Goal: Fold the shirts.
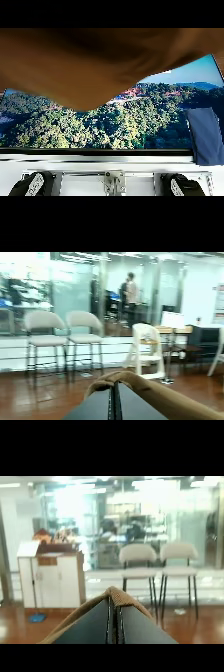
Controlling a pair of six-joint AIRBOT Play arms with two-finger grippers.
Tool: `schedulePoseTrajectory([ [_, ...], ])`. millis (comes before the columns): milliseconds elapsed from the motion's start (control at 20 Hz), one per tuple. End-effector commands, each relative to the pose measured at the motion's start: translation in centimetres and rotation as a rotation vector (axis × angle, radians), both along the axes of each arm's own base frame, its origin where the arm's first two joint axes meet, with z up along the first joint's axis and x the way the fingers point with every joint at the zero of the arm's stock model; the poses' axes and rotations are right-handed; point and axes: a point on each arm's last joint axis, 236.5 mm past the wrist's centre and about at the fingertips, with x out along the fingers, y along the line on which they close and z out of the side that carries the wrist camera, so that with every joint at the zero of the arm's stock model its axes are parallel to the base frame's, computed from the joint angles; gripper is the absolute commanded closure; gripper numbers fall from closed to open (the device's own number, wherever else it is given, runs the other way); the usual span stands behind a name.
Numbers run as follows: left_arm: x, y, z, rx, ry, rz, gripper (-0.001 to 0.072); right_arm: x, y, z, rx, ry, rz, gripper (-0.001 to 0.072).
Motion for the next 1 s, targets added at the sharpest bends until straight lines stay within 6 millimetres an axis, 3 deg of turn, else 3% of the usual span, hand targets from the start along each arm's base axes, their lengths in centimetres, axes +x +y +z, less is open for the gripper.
schedulePoseTrajectory([
  [0,-2.0,1.8,-3.1,0.081,0.121,0.197,0.0671,-4.5,-0.8,-1.1,-0.035,0.053,-0.075,0.065],
  [150,-1.1,4.5,-7.7,0.129,0.309,0.301,0.0671,-4.0,-1.5,-5.0,-0.051,0.218,-0.107,0.065],
  [250,0.2,5.5,-11.3,0.122,0.441,0.293,0.0671,-2.5,-1.8,-8.3,-0.046,0.364,-0.105,0.065],
  [500,5.1,8.1,-21.5,0.016,0.751,0.233,0.067,3.7,-2.4,-20.7,-0.01,0.918,-0.073,0.065],
  [700,9.9,10.3,-31.7,-0.13,0.982,0.179,0.067,12.8,-2.9,-31.3,0.035,1.213,-0.036,0.065],
  [800,13.1,11.4,-36.0,-0.225,1.047,0.148,0.067,18.8,-2.7,-36.8,0.096,1.248,-0.01,0.065],
  [950,18.9,12.3,-40.9,-0.322,1.087,0.089,0.067,27.8,-2.6,-43.9,0.218,1.219,0.011,0.0649],
])
